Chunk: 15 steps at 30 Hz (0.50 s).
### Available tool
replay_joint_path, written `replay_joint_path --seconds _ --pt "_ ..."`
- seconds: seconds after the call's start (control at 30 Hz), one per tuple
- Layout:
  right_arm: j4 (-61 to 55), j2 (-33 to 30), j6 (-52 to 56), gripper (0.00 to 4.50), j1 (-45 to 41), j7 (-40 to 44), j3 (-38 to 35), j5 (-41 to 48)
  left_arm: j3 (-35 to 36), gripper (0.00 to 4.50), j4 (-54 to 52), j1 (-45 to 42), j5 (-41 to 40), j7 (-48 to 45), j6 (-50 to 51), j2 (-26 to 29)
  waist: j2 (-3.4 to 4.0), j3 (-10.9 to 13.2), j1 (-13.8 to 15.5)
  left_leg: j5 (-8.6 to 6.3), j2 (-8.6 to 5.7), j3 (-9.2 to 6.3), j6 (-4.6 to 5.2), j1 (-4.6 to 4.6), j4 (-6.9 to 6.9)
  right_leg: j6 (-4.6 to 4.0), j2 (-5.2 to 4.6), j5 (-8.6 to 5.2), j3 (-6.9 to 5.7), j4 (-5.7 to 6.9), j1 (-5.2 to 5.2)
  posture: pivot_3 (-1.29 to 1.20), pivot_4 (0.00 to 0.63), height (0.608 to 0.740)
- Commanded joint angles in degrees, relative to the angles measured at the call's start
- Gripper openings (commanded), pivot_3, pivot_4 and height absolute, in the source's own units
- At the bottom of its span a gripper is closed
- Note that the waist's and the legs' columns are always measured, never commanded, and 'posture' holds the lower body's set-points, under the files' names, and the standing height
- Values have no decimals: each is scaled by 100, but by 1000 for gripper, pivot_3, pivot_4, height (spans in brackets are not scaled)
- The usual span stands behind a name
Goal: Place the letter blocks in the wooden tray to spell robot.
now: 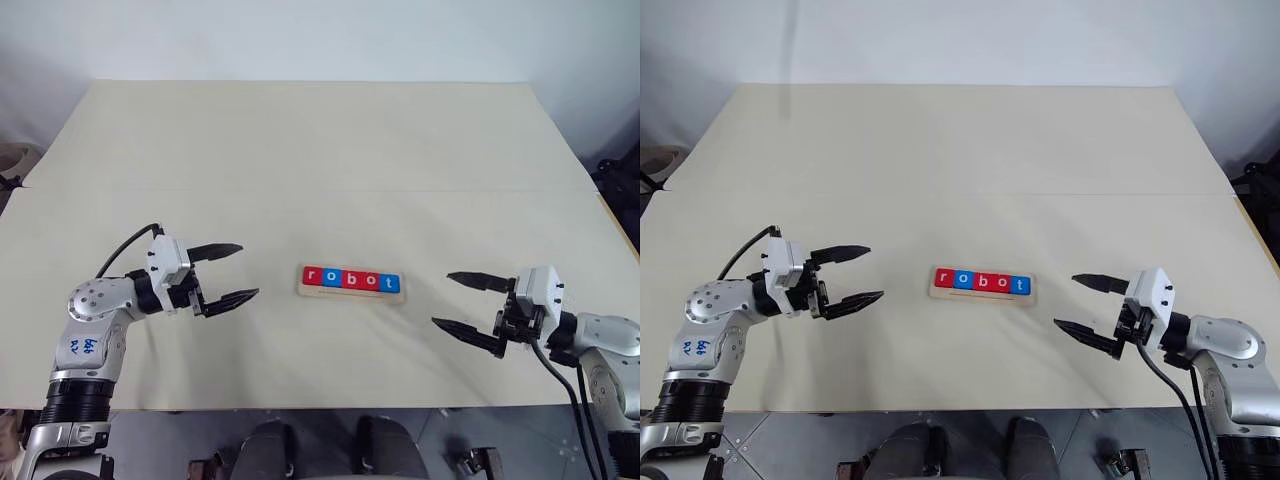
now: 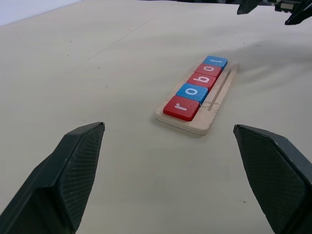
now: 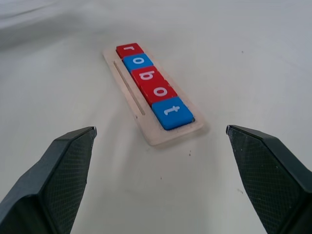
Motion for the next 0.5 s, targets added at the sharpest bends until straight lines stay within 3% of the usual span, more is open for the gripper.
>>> replay_joint_path --seconds 0.03,0.5 --pt "-208 -98 41 4466 -207 -60 -102 179 145 4500 -85 62 -26 -3 -104 72 0 0 -3 0 -1 1 0 0 0 0 0 0 1 -1 0 0 150 740" --pt "218 -143 -125 4466 -337 119 -39 87 238 4500 -340 275 -56 151 -129 33 0 0 3 0 -1 0 0 -1 0 0 -1 0 0 -2 0 0 150 740"
